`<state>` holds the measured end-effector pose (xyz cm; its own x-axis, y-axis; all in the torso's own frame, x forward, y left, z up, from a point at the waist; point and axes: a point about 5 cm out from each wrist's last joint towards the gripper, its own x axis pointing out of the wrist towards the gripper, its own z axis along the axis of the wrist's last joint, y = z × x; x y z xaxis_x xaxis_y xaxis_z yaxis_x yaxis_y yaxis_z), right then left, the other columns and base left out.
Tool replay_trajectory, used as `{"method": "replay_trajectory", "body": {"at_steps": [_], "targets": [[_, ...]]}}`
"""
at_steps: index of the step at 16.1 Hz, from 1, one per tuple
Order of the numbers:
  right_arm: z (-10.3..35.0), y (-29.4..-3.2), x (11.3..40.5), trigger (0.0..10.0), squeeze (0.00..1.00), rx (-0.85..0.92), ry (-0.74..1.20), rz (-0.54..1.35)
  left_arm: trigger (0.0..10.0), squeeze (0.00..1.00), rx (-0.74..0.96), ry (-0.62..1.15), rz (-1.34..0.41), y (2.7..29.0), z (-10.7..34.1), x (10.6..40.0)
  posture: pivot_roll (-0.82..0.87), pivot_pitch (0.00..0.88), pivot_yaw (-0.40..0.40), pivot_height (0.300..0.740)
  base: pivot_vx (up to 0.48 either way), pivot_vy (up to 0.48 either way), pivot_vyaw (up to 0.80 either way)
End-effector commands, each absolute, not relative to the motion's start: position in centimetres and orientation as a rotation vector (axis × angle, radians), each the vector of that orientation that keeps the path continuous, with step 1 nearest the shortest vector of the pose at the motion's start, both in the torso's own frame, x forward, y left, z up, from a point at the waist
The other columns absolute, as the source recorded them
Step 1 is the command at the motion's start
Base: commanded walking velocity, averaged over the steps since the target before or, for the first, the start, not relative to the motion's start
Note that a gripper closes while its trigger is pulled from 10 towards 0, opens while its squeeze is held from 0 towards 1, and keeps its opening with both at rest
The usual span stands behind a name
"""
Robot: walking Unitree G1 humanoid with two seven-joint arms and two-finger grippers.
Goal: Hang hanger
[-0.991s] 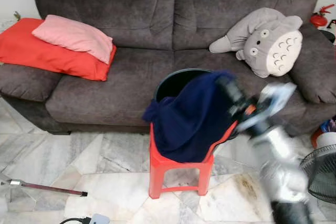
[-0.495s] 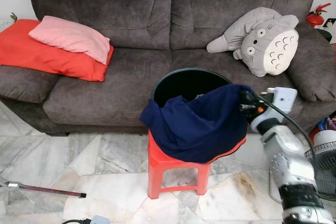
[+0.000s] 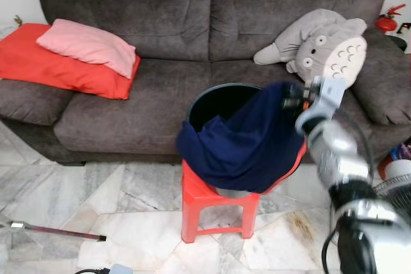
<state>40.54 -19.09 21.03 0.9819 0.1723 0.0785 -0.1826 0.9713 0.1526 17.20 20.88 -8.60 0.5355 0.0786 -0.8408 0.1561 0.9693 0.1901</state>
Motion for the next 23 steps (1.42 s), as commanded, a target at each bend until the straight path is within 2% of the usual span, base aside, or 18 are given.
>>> {"method": "replay_trajectory", "body": {"at_steps": [1, 5, 6, 10, 18, 23], "targets": [[20.4, -19.4, 40.7, 10.0, 0.0, 0.137, -0.027, 0.15, 10.0, 0.0, 0.265, 1.065, -0.045, 21.3, -9.2, 15.8, -0.07, 0.145, 0.013, 0.74, 0.0, 0.0, 0.0], [18.1, -18.9, 40.7, 10.0, 0.0, 0.156, 0.1, 0.123, 10.0, 0.0, 0.256, 1.067, -0.036, 21.3, -9.2, 15.6, -0.05, 0.146, 0.004, 0.74, 0.0, 0.0, 0.0], [16.6, -19.2, 40.3, 10.0, 0.0, 0.15, 0.164, 0.083, 10.0, 0.0, 0.254, 1.068, -0.032, 21.3, -9.2, 15.6, -0.05, 0.148, 0.005, 0.74, 0.0, 0.0, 0.0], [15.2, -20.1, 39.8, 10.0, 0.0, 0.169, 0.205, -0.001, 10.0, 0.0, 0.259, 1.077, -0.022, 21.5, -9.3, 15.3, -0.04, 0.152, 0.011, 0.74, 0.0, 0.0, 0.0], [16.2, -20.2, 40.0, 10.0, 0.0, 0.147, 0.133, 0.026, 10.0, 0.0, 0.247, 1.067, -0.002, 22.0, -9.2, 15.4, -0.04, 0.152, 0.019, 0.74, 0.0, 0.0, 0.0], [19.4, -19.6, 40.6, 10.0, 0.0, 0.118, -0.079, 0.082, 10.0, 0.0, 0.241, 1.067, -0.004, 21.9, -9.2, 15.5, -0.05, 0.157, 0.019, 0.74, 0.0, 0.0, 0.0]]}}
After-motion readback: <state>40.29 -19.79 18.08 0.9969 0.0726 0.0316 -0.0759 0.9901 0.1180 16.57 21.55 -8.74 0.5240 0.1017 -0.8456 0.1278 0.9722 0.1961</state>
